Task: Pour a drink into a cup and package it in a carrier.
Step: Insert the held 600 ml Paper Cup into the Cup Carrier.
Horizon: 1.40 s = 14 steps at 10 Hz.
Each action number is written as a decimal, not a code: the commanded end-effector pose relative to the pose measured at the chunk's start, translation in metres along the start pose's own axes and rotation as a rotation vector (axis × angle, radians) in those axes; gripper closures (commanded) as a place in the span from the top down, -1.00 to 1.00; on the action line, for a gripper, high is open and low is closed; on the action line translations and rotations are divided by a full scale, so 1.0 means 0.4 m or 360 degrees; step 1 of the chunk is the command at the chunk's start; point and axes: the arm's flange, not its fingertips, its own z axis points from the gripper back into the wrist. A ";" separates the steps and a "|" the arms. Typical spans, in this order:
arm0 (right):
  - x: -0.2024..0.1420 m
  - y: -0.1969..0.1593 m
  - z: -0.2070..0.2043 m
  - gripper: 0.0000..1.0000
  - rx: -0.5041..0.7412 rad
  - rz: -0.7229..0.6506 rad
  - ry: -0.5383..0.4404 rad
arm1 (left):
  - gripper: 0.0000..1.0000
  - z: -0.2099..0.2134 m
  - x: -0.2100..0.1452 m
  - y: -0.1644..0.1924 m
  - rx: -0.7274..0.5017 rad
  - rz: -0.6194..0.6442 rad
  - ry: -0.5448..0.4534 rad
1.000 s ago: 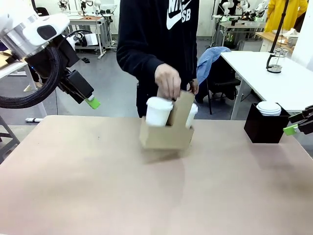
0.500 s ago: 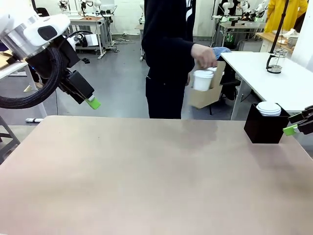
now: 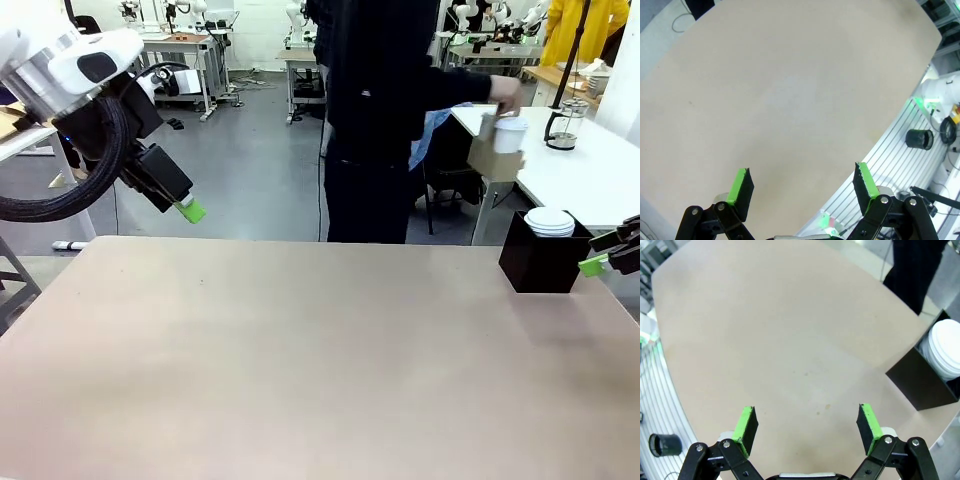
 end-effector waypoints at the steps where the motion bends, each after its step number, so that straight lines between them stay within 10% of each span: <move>1: 0.000 0.007 0.003 1.00 -0.0024 -0.0029 0.0025 | 1.00 0.004 0.002 -0.001 -0.0001 0.0021 -0.0004; 14: 0.000 0.007 0.003 1.00 -0.0024 -0.0029 0.0025 | 1.00 0.004 0.002 -0.001 -0.0001 0.0021 -0.0004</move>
